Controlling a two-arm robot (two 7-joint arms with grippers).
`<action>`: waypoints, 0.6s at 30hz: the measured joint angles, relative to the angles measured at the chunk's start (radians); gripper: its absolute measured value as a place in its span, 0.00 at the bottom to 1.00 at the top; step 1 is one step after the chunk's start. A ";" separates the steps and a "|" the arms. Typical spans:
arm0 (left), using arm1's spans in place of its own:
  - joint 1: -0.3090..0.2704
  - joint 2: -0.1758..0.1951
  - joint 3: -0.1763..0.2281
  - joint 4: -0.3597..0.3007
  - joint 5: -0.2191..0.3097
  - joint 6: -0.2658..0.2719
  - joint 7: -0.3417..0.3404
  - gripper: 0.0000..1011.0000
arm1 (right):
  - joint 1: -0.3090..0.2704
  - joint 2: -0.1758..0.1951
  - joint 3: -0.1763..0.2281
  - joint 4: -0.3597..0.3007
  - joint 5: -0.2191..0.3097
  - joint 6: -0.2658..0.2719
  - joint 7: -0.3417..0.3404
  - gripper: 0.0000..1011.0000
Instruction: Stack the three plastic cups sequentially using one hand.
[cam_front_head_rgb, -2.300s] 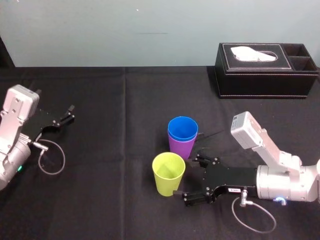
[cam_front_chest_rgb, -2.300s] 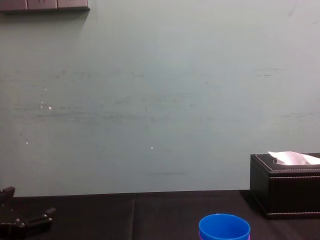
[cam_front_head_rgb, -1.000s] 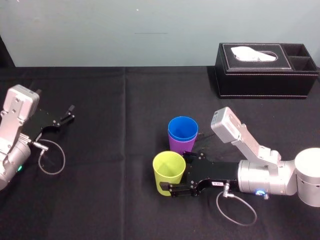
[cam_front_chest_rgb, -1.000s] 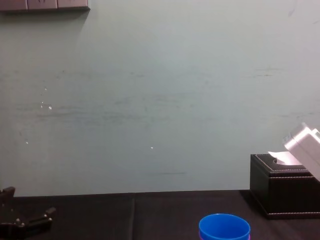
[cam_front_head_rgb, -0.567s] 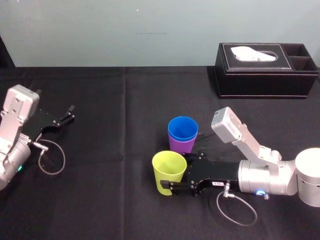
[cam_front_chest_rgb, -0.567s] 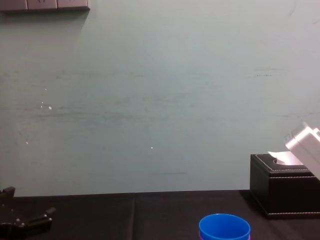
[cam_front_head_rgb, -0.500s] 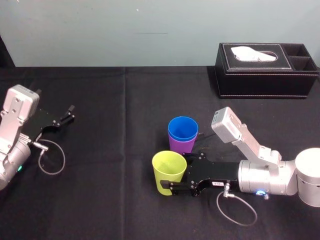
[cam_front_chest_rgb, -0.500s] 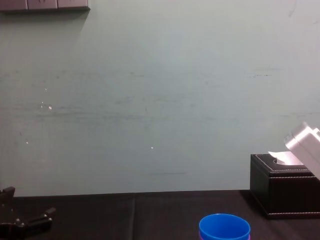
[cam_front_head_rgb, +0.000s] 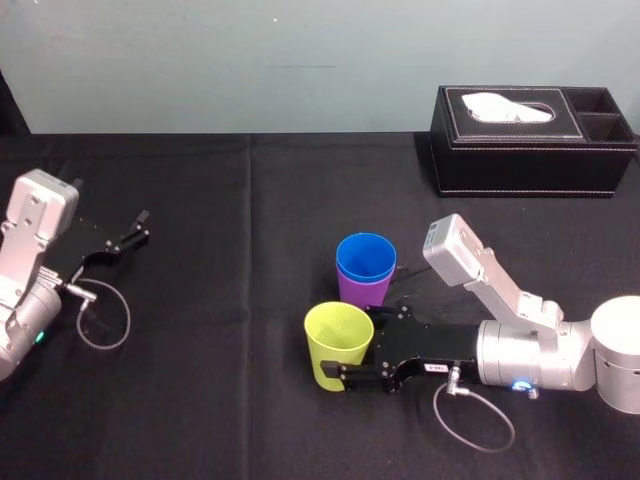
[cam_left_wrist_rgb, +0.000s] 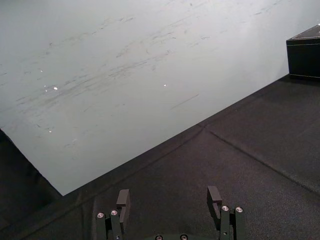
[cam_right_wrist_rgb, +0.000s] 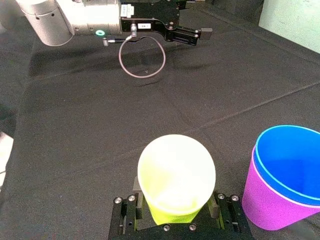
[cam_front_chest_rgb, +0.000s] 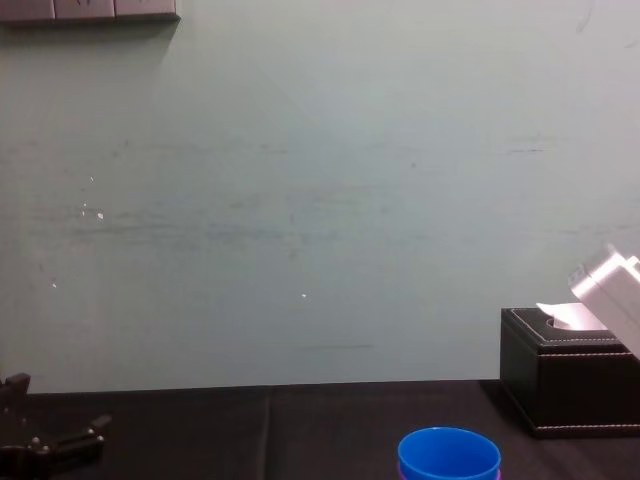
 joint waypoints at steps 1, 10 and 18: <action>0.000 0.000 0.000 0.000 0.000 0.000 0.000 1.00 | 0.000 0.000 0.000 0.000 0.000 0.000 0.000 0.71; 0.000 0.000 0.000 0.000 0.000 0.000 0.000 1.00 | -0.004 0.029 0.014 -0.051 0.039 0.016 0.026 0.72; 0.000 0.000 0.000 0.000 0.000 0.000 0.000 1.00 | -0.009 0.078 0.039 -0.134 0.088 0.043 0.030 0.71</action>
